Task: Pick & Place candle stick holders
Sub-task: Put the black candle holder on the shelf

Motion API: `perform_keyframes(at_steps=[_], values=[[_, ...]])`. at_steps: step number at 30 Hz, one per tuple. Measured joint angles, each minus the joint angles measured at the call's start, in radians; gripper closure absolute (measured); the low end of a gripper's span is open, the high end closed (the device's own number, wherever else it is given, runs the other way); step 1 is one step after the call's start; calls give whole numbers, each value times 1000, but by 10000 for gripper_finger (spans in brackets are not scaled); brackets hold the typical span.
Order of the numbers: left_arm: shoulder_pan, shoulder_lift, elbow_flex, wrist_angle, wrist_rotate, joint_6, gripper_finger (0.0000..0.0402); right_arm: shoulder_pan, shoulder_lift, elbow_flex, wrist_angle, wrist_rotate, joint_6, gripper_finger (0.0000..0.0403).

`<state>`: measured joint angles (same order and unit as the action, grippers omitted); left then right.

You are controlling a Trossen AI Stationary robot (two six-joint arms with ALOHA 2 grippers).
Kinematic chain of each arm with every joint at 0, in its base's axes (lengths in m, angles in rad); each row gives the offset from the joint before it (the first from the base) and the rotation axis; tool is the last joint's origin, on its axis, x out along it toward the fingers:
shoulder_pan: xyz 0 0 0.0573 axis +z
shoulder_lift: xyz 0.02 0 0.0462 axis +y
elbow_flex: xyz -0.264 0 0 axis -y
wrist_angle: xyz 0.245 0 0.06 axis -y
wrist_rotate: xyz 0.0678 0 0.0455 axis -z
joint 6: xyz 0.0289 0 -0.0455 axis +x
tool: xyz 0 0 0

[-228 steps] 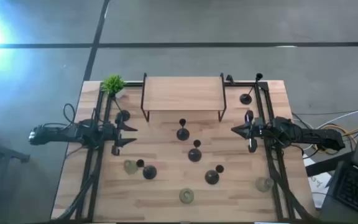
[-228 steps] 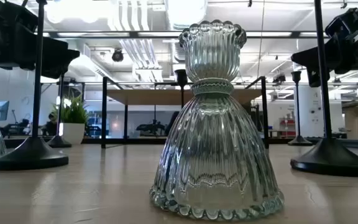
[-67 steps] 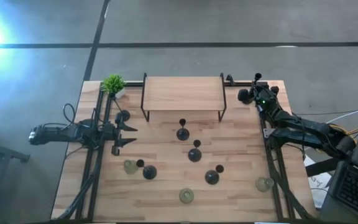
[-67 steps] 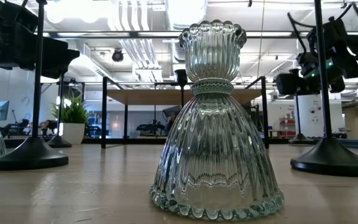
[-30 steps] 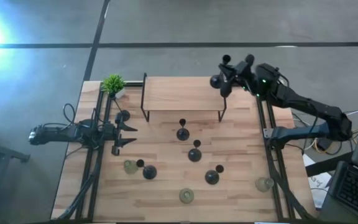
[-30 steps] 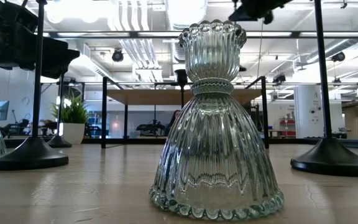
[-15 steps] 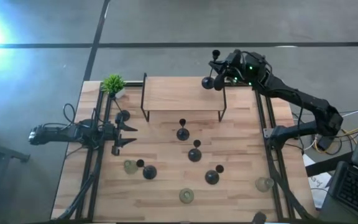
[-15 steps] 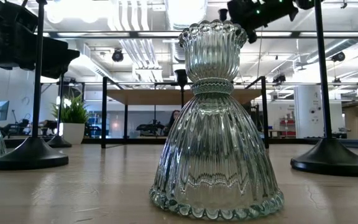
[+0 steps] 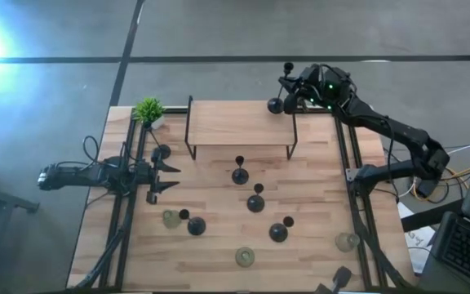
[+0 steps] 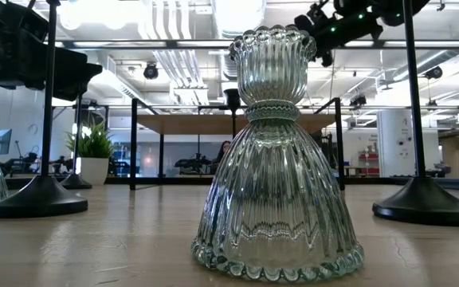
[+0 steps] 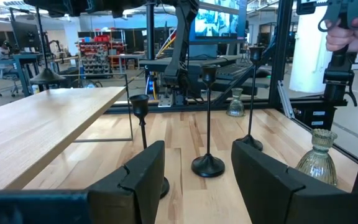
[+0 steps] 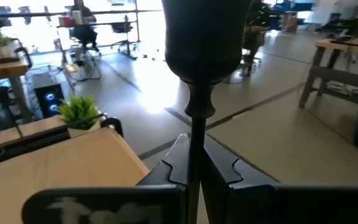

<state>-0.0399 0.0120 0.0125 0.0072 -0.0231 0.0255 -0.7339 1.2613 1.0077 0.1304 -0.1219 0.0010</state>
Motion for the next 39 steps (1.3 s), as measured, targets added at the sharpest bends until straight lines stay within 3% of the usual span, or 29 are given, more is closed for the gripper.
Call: perform_keyframes(at_steps=[10,39], values=[[1,0,0,0,0,0,211,-34,77,50,-52,-17,0,392],[0,0,0,0,0,0,211,-66,34,8,-74,-13,18,392]])
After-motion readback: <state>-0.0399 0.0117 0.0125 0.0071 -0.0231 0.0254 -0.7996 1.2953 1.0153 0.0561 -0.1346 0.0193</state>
